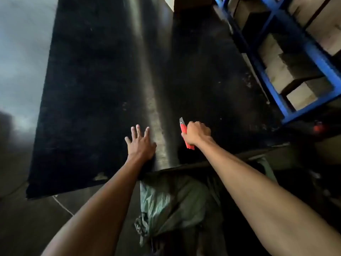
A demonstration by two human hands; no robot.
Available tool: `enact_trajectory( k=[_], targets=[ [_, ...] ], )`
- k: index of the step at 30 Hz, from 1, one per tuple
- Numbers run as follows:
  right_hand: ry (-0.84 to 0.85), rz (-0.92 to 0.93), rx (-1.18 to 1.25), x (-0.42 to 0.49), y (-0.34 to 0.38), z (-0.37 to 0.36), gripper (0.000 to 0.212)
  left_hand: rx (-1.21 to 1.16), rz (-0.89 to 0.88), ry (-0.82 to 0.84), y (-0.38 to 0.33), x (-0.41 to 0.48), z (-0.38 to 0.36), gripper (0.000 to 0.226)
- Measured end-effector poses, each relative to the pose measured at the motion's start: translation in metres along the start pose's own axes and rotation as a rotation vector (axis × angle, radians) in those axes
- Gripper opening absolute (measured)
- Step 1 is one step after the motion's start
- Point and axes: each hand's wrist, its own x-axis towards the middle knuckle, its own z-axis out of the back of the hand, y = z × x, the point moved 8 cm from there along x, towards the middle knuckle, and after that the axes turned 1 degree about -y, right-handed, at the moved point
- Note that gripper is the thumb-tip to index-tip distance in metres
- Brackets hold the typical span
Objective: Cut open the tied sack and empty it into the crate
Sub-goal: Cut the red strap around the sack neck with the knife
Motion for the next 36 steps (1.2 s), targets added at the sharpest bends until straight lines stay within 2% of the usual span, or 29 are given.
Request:
enact_trajectory(
  k=[5,11,20,27,33,36],
  targets=[
    [-0.122,-0.135,0.030,0.022,-0.007,-0.040,0.048,-0.014,0.014,-0.115,0.019,0.025,-0.071,0.069],
    [-0.157,-0.215,0.036,0.048,-0.014,-0.060,0.040,0.054,0.016,-0.358,0.021,0.029,-0.095,0.069],
    [-0.187,-0.275,0.011,0.061,-0.017,-0.069,0.037,0.029,0.029,-0.403,0.021,0.032,-0.093,0.072],
    [-0.228,-0.162,0.048,0.048,-0.019,-0.075,0.033,0.026,0.025,-0.416,0.022,0.033,-0.093,0.071],
    [-0.383,0.020,0.289,-0.052,-0.045,-0.087,0.026,0.021,0.017,-0.439,0.022,0.035,-0.091,0.068],
    [-0.392,0.066,0.391,-0.114,-0.059,-0.114,0.026,0.030,0.027,-0.443,0.022,0.030,-0.095,0.068]
  ],
)
